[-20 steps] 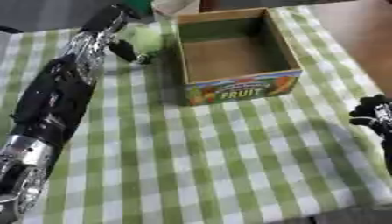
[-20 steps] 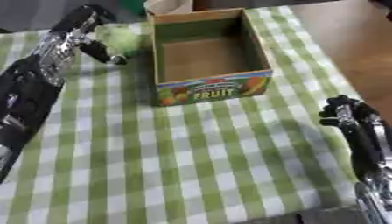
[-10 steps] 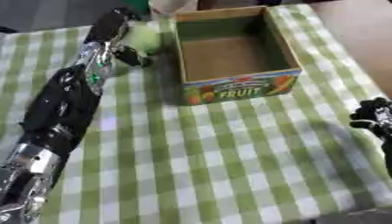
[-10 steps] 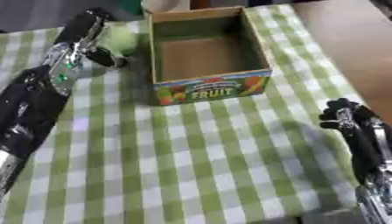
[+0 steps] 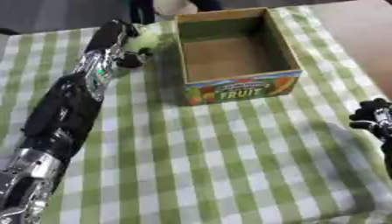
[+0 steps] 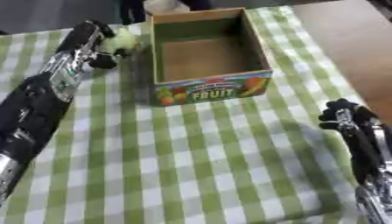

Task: Pick up objects on the table and place them in the box.

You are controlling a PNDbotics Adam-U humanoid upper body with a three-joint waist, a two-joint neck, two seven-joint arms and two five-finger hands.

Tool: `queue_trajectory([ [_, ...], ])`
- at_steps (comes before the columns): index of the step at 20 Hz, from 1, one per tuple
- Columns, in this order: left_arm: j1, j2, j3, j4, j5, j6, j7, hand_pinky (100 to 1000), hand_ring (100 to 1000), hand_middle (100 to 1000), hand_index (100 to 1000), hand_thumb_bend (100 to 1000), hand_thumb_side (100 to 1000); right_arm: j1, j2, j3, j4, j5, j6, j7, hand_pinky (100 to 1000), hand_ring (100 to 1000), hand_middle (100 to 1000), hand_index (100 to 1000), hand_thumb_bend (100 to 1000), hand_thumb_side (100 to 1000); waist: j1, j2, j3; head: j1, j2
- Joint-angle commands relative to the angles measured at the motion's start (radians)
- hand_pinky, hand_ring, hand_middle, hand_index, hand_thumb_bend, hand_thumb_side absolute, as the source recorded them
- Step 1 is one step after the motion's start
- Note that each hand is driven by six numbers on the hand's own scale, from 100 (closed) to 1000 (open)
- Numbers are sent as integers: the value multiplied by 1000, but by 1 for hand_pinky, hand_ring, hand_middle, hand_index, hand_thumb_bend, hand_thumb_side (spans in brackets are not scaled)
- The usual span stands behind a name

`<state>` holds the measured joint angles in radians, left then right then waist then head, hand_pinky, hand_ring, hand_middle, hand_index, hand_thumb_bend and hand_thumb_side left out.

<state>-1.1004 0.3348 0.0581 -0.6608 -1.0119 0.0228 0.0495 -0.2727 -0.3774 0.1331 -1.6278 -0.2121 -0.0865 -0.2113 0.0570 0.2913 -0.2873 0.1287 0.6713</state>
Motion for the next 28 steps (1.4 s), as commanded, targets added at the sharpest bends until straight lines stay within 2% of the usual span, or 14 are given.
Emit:
queue_trajectory([
  [1,-9,25,7,-20,21,19,39,400,367,332,405,143,149,-8,-19,-7,-17,3,-2,2,616,626,550,660,100,619,-10,-23,3,-3,-6],
  [2,-9,26,9,-27,29,26,62,368,329,281,356,114,154,-8,-19,-7,-17,3,-2,2,616,626,550,660,100,617,-12,-26,4,-4,-5],
  [5,-10,32,12,-49,65,42,132,336,295,225,302,100,149,-5,-19,-9,-16,3,-2,2,616,626,550,660,100,614,-16,-31,7,-6,-1],
  [8,-13,41,6,-71,116,46,164,333,290,218,296,100,146,-3,-19,-10,-16,3,-2,3,616,626,550,660,100,612,-20,-38,11,-8,3],
  [12,-18,44,-2,-91,150,44,160,333,295,223,296,100,148,-1,-19,-10,-16,3,-2,3,616,626,550,660,100,608,-24,-45,15,-10,5],
  [16,-26,32,-18,-156,207,7,106,336,299,228,301,100,147,2,-18,-11,-16,2,-1,5,616,626,550,660,100,607,-30,-54,22,-13,6],
  [22,-42,-2,-128,-291,286,-78,6,348,300,229,306,100,132,3,-16,-9,-16,2,0,9,616,626,550,660,100,604,-37,-59,21,-8,7],
  [28,-42,-52,-227,-369,262,-157,-82,374,313,248,332,122,127,0,-14,-5,-15,1,1,14,617,627,550,661,100,606,-37,-60,16,-6,5],
])
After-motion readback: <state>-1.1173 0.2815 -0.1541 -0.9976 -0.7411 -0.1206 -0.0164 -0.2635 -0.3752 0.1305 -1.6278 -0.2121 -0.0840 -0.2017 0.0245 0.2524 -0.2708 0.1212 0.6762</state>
